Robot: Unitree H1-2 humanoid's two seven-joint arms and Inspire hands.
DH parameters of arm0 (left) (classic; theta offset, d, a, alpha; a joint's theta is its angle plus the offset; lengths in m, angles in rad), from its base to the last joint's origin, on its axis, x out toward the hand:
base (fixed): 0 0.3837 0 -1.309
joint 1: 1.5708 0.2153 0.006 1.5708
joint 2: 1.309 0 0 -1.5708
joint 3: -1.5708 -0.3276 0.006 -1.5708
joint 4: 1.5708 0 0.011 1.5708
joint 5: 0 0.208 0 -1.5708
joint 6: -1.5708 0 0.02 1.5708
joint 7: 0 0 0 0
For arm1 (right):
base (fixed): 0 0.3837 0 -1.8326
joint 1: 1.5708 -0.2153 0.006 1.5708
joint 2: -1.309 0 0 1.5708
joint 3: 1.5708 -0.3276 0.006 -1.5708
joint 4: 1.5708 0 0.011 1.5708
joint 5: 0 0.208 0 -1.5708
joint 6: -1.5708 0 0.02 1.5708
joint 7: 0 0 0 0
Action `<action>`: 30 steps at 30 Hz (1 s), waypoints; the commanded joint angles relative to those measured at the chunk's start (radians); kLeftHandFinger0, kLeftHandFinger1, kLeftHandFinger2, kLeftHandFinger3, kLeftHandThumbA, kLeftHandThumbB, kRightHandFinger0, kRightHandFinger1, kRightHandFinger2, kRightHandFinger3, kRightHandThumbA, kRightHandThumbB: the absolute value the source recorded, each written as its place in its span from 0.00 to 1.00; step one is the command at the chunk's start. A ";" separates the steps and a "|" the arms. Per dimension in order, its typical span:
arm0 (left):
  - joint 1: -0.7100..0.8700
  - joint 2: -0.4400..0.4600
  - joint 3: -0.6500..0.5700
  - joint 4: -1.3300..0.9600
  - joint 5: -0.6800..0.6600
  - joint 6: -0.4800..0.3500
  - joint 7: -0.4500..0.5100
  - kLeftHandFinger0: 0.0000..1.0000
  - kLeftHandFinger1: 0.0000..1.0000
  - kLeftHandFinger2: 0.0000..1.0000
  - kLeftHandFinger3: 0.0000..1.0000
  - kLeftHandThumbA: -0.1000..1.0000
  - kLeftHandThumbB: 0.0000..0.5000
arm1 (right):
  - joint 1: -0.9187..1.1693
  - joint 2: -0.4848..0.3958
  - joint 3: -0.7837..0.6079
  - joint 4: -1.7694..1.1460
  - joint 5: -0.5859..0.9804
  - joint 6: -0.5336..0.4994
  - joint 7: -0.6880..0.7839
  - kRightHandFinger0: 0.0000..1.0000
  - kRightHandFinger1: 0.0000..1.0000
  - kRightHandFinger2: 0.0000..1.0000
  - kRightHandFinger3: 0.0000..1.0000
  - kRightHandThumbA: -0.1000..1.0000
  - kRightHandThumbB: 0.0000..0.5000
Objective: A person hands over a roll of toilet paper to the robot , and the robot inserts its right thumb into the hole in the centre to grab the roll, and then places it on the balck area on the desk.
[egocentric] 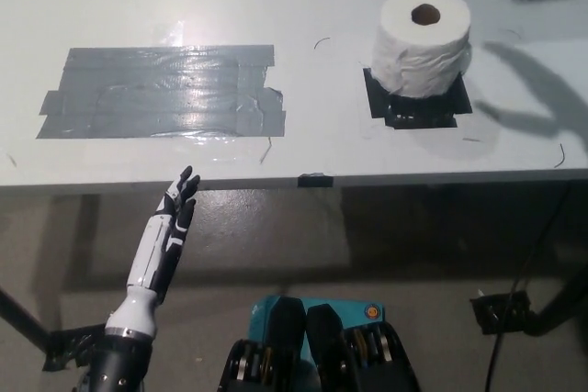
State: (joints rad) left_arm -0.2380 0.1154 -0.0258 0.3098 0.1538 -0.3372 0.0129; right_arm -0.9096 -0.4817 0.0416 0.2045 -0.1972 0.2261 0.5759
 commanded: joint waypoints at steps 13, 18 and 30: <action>-0.125 0.005 0.023 0.018 -0.022 -0.033 0.019 1.00 1.00 1.00 1.00 0.99 0.24 | 0.465 0.219 -0.193 -1.046 0.422 0.090 -0.222 1.00 1.00 1.00 1.00 0.76 0.50; -0.110 0.003 0.021 0.011 -0.021 -0.031 0.018 1.00 1.00 1.00 1.00 0.99 0.25 | 0.617 0.305 -0.172 -0.859 0.275 -0.078 -0.230 1.00 1.00 1.00 1.00 0.86 0.46; -0.001 -0.006 0.007 -0.008 -0.010 -0.055 0.010 1.00 1.00 1.00 1.00 0.97 0.20 | 0.767 0.433 -0.121 -0.409 0.199 -0.290 -0.227 1.00 1.00 1.00 1.00 0.84 0.39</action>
State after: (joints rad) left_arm -0.2745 0.1105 -0.0180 0.3451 0.1489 -0.3397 0.0135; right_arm -0.1559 -0.0722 -0.0902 -0.2972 -0.0164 0.1233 0.4220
